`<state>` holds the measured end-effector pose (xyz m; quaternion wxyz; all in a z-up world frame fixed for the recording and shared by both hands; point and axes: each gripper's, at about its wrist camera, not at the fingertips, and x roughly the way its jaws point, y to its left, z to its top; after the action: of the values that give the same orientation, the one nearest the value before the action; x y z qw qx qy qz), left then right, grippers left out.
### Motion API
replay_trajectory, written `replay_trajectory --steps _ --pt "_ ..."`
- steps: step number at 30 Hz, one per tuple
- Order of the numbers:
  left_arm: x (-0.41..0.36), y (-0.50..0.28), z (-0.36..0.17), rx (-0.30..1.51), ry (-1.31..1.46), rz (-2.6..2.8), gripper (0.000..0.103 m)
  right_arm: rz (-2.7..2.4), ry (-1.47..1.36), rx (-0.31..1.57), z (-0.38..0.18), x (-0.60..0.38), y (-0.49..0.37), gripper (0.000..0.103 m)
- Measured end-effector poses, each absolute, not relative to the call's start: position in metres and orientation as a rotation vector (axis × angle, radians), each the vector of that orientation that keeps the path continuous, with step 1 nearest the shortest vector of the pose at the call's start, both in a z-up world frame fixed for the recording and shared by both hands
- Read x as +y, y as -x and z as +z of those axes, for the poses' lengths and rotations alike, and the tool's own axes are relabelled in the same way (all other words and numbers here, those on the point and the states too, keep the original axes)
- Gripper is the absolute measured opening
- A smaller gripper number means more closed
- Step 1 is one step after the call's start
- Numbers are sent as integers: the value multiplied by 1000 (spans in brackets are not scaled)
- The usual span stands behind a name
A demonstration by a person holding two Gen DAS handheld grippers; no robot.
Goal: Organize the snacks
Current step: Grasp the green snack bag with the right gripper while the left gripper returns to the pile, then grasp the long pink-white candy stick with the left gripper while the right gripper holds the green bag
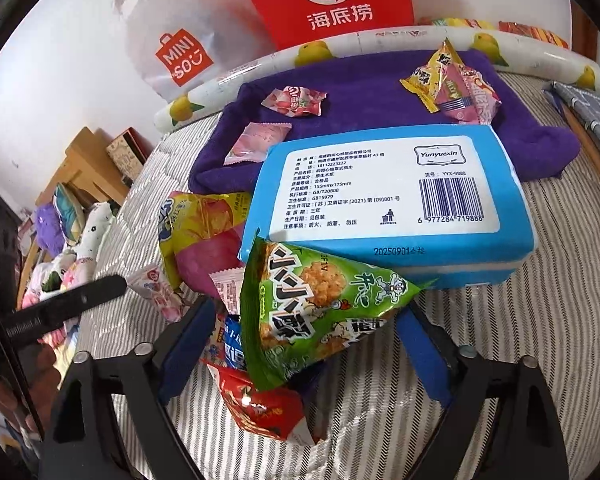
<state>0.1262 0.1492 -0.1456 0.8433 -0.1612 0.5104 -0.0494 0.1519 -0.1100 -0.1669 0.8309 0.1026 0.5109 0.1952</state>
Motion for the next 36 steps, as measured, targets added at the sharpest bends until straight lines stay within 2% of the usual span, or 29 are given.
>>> replay_trajectory --steps 3,5,14,27,36 --pt "149 -124 -149 1084 351 -107 62 404 -232 1083 -166 -111 -153 67" --pt "148 -122 -151 1087 351 -108 62 406 -237 1082 -166 -112 -153 64" --pt "133 -118 -147 1070 353 -152 62 433 -255 1009 -148 -123 -143 63" --pt "103 -126 -174 1095 471 -160 61 389 -202 906 -123 -168 -112 63" --pt "91 -129 -176 1032 516 -97 59 311 -140 914 -141 -203 -83 63"
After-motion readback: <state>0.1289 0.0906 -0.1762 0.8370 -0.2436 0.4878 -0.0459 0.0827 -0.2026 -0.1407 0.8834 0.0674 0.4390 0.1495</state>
